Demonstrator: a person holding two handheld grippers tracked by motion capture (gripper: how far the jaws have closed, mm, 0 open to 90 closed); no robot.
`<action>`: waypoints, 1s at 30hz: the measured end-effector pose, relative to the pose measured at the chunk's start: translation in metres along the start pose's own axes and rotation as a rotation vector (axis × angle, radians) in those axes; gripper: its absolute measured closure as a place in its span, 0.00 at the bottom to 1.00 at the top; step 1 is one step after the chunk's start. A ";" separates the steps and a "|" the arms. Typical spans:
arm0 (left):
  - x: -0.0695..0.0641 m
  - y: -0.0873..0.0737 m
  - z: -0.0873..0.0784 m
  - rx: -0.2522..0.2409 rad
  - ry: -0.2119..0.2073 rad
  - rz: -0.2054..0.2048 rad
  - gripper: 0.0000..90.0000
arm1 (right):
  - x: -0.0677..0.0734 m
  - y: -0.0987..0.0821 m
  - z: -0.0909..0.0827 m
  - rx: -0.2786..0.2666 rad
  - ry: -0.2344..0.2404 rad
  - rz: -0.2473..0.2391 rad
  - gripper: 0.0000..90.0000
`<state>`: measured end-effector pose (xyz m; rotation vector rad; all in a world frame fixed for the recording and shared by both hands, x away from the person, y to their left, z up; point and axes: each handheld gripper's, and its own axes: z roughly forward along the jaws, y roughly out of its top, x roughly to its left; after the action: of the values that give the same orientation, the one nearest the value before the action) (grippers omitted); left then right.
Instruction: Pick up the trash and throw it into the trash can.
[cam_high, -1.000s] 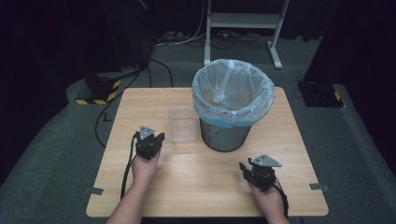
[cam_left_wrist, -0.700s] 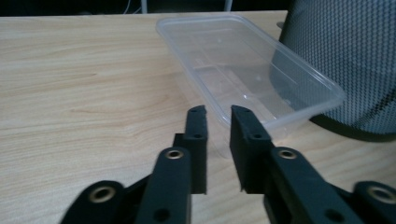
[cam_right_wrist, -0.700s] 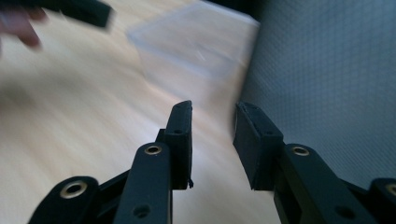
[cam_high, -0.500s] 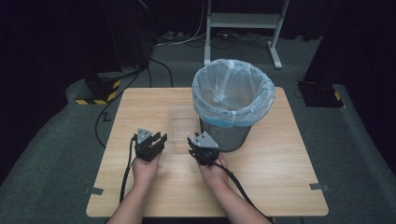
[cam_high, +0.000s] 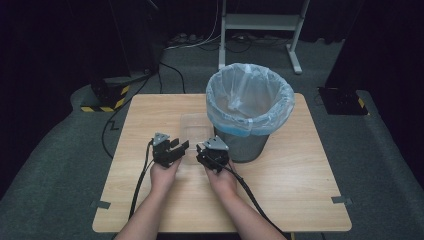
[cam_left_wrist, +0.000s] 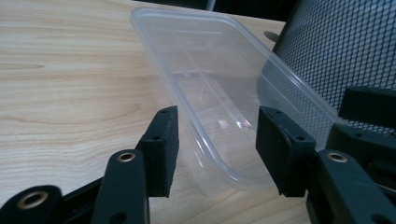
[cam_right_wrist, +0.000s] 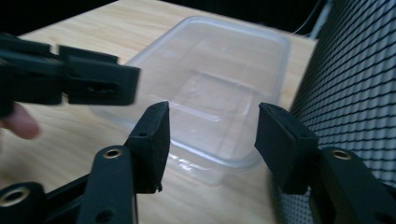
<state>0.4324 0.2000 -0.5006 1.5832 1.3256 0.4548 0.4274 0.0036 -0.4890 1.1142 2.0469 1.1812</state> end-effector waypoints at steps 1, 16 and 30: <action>0.000 0.000 -0.001 -0.001 0.001 0.010 0.54 | 0.001 -0.001 0.001 0.006 0.020 0.006 0.51; 0.001 -0.004 -0.019 -0.019 -0.007 0.010 0.61 | 0.031 -0.002 -0.004 0.031 0.102 -0.109 0.79; -0.007 -0.005 -0.023 -0.014 -0.013 0.037 0.67 | 0.028 -0.009 -0.027 0.032 0.152 -0.105 0.87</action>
<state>0.4097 0.2034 -0.4930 1.5988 1.2827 0.4741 0.3888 0.0127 -0.4852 0.9439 2.2171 1.2179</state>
